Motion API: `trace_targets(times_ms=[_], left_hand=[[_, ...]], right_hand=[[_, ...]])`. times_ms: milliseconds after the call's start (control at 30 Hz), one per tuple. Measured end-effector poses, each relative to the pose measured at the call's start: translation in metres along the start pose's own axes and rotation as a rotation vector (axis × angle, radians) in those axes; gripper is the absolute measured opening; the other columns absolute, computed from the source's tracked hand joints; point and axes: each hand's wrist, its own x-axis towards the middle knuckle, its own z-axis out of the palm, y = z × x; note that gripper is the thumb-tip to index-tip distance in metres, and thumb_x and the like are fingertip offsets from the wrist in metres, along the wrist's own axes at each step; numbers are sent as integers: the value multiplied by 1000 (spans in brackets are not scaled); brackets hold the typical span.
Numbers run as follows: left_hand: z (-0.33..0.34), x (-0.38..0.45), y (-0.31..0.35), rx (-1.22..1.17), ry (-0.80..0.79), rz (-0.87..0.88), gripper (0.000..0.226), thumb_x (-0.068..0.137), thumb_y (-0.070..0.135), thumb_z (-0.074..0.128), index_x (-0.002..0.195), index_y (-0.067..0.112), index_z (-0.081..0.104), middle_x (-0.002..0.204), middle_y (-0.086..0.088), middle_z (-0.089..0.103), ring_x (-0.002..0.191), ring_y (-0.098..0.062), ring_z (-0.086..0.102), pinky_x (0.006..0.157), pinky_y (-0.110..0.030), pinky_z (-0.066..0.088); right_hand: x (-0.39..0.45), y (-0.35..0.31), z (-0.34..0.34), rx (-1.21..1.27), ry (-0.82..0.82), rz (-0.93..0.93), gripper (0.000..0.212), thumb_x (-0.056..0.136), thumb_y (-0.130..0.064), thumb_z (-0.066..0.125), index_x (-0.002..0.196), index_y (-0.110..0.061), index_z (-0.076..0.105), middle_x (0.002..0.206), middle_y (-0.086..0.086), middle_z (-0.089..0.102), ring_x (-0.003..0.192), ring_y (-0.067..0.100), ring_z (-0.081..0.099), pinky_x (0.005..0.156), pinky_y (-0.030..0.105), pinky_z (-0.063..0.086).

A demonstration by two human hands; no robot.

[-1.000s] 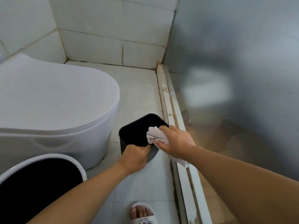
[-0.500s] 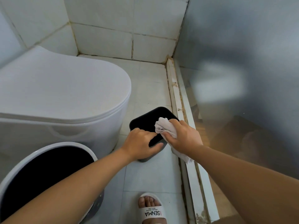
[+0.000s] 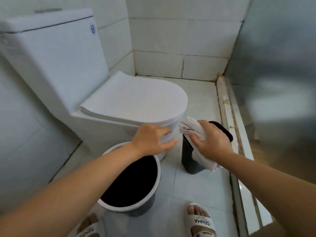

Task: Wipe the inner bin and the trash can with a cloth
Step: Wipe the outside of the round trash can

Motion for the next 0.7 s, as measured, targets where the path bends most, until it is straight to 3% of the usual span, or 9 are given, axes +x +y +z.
trace_targets(times_ms=[67,167,233,300,500,700], left_hand=[[-21,-16,-8,34,-89,-42,52,85,68,52,88,22,77,79,4,76,74,-23,73,64,-35,57],[-50,-42,-20,102,-380,-115,67,83,77,34,106,30,77,95,12,78,95,-14,73,82,-33,55],[-65,-61,-23,89,-528,-107,59,90,75,38,110,33,75,98,16,77,96,-11,71,82,-31,53],[-73,-80,-22,37,-604,-84,48,96,68,47,113,32,74,98,15,77,94,-10,71,82,-30,52],[-74,-132,-16,-225,-746,-254,57,93,70,52,140,39,58,121,14,74,101,-1,70,93,-32,54],[-75,-170,-22,-277,-946,-323,53,92,60,64,138,35,62,121,12,74,105,-1,69,97,-31,55]], right_hand=[[-4,-16,9,9,-16,-41,45,92,-70,54,121,-36,53,95,-8,63,81,17,63,72,43,57],[-11,-38,24,22,-56,-101,48,90,-70,54,124,-36,54,99,-5,64,86,22,64,72,38,52],[-17,-51,34,28,-93,-123,48,91,-69,56,126,-36,54,102,-4,64,87,24,64,71,37,51],[-23,-62,43,35,-124,-135,46,92,-68,56,126,-37,52,102,-5,64,87,23,65,72,38,53],[-50,-78,66,57,-177,-162,48,92,-65,58,129,-34,55,107,-3,65,89,27,66,74,39,53],[-76,-80,85,54,-251,-232,50,92,-67,55,129,-33,56,106,-4,65,87,23,66,72,39,55]])
